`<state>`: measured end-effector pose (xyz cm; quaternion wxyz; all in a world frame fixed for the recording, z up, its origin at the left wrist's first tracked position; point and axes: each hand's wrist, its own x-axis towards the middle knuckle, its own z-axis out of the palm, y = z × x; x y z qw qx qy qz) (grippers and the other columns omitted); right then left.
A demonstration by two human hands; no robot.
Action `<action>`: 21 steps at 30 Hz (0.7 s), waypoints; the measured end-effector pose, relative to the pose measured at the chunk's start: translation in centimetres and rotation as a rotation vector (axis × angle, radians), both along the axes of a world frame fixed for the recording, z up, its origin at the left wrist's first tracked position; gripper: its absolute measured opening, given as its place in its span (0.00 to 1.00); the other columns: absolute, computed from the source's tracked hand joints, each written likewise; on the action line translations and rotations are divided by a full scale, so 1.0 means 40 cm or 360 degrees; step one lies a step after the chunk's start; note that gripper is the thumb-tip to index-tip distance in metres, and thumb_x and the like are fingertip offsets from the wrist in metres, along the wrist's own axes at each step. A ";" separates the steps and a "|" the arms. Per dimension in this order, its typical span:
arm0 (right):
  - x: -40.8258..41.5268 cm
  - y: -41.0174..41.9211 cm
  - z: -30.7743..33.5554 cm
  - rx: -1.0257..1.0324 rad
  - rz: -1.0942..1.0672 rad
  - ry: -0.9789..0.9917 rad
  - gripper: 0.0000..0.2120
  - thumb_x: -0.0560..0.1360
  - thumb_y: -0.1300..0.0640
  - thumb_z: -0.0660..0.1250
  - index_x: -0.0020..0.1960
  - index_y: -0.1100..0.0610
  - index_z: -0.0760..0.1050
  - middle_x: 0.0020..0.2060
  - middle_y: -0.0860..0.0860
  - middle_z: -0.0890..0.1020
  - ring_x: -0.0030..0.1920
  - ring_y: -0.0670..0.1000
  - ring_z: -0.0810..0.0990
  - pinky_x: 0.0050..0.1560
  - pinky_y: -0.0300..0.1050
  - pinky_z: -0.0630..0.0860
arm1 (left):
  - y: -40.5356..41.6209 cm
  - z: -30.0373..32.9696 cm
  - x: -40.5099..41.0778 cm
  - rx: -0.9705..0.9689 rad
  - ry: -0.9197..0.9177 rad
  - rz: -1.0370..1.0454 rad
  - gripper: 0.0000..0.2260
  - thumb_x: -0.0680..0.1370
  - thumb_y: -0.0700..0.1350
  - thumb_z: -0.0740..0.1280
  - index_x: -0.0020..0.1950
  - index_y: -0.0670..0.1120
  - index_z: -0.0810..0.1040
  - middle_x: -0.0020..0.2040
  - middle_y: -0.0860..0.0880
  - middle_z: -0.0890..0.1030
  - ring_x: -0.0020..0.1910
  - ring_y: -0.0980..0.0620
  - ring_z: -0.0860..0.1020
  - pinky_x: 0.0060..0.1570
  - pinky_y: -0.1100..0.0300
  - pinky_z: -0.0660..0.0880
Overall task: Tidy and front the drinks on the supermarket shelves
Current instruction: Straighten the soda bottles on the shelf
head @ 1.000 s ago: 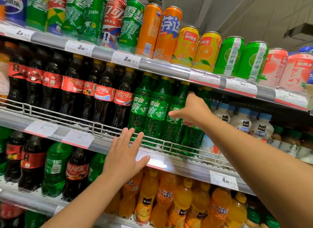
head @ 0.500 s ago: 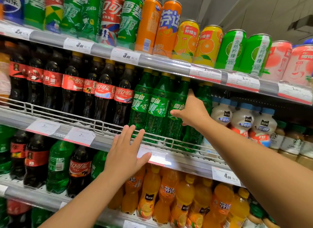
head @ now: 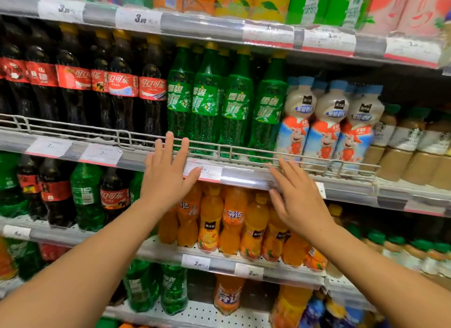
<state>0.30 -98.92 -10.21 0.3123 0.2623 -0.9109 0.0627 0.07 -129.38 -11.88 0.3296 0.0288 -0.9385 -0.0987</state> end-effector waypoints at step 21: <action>-0.017 0.024 -0.064 -0.0010 -0.0069 -0.0057 0.35 0.72 0.66 0.62 0.78 0.59 0.58 0.78 0.57 0.57 0.78 0.59 0.52 0.77 0.55 0.47 | 0.207 -0.244 0.142 0.0174 -0.0352 -0.0211 0.28 0.79 0.48 0.63 0.77 0.46 0.58 0.77 0.49 0.57 0.73 0.48 0.62 0.68 0.53 0.65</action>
